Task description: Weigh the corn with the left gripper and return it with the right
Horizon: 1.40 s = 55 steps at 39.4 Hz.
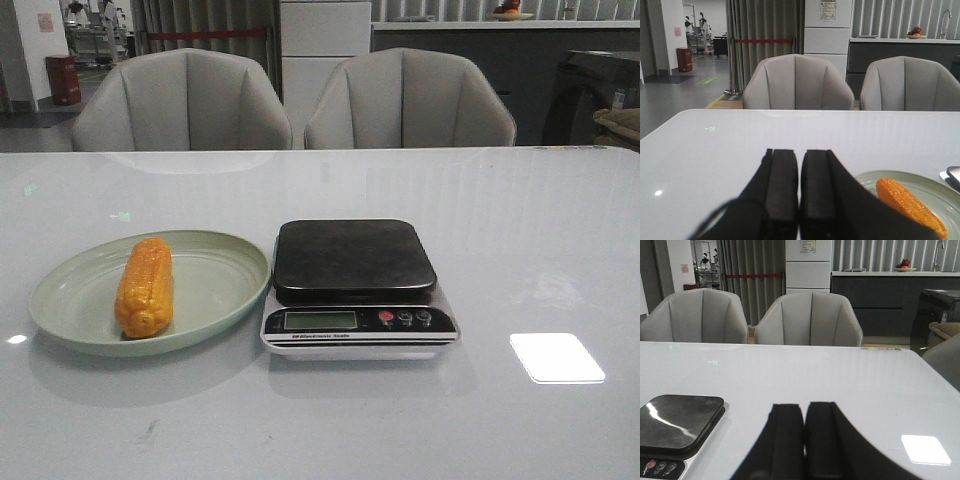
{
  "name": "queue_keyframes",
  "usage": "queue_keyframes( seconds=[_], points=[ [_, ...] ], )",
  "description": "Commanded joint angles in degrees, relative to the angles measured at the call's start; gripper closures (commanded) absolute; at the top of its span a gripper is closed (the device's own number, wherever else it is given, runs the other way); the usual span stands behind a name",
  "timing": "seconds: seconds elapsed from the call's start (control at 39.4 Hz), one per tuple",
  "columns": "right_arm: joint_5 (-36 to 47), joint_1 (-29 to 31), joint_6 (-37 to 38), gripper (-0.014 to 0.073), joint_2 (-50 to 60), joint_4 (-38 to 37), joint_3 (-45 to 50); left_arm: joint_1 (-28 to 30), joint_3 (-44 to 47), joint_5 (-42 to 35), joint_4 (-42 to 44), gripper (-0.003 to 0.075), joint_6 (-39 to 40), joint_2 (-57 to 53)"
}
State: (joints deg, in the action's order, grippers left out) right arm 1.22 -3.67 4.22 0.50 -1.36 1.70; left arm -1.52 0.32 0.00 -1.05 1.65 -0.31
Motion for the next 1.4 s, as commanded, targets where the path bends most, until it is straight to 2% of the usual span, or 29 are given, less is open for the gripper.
queue_keyframes(
  seconds=[0.0,0.69,0.89,1.02,1.19,1.37],
  points=[
    [4.0,0.3,-0.5,0.0435,1.1,0.0,0.4,0.0,1.8,-4.1,-0.1,0.0598,0.1,-1.1],
    [4.0,0.3,-0.5,0.0435,1.1,0.0,0.4,0.0,1.8,-4.2,-0.1,0.0598,0.1,-1.1],
    [4.0,0.3,-0.5,0.0435,1.1,0.0,0.4,0.0,1.8,-14.1,-0.3,0.0598,0.1,-1.1],
    [4.0,0.3,-0.5,0.0435,1.1,0.0,0.4,0.0,1.0,-15.7,-0.1,0.0598,0.1,-1.1],
    [4.0,0.3,-0.5,0.0435,1.1,0.0,0.4,0.0,-4.9,-11.2,-0.1,0.0598,0.1,0.0],
    [4.0,0.3,-0.5,0.0435,1.1,0.0,0.4,0.0,-15.8,1.2,-0.4,0.0598,0.1,6.0]
  ],
)
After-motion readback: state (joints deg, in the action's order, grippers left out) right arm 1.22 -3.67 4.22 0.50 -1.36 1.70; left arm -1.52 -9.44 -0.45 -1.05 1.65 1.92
